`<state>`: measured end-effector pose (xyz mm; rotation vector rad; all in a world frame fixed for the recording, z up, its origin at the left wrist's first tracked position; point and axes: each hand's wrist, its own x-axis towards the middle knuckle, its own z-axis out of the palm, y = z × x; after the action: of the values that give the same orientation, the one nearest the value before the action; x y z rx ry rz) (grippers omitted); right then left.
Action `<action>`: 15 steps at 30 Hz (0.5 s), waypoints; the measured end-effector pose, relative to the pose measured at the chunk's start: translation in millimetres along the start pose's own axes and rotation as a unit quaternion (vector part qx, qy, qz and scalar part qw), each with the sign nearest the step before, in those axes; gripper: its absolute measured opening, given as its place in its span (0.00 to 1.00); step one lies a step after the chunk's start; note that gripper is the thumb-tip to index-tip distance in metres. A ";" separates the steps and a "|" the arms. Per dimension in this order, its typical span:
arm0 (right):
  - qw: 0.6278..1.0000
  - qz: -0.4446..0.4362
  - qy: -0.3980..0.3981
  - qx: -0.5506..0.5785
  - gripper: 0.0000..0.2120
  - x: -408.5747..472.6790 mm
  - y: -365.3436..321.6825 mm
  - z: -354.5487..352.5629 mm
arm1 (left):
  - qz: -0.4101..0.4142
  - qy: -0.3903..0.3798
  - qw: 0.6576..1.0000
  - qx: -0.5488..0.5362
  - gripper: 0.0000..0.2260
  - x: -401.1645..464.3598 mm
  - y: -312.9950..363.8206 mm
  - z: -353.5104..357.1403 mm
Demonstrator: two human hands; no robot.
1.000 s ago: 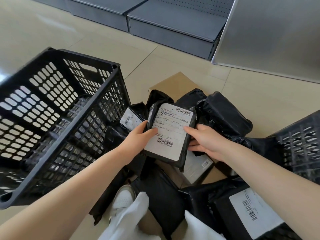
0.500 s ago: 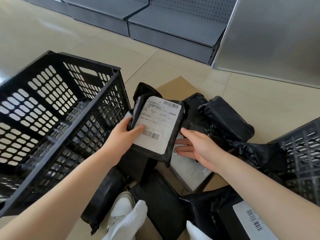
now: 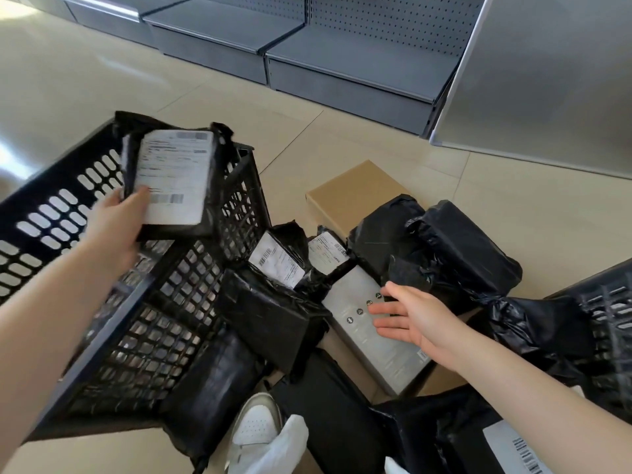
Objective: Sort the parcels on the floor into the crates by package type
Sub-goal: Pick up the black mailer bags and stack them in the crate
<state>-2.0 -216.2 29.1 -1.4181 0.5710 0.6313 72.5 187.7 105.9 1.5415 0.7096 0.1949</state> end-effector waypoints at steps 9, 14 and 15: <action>0.999 0.018 -0.010 -0.031 0.15 5.6 10.4 18.3 | -0.194 -0.073 0.978 0.014 0.07 16.0 -40.0 -14.1; 0.999 0.025 -0.017 -0.039 0.14 4.3 16.4 19.9 | -0.212 -0.110 0.971 -0.027 0.11 7.0 -44.4 -15.1; 0.999 0.028 -0.019 -0.043 0.14 4.4 17.9 20.7 | -0.212 -0.107 0.971 -0.042 0.10 5.0 -43.4 -13.9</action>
<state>-11.6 -194.5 14.9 -1.4713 0.5611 0.7332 55.5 199.5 65.0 1.2744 0.8283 -0.2546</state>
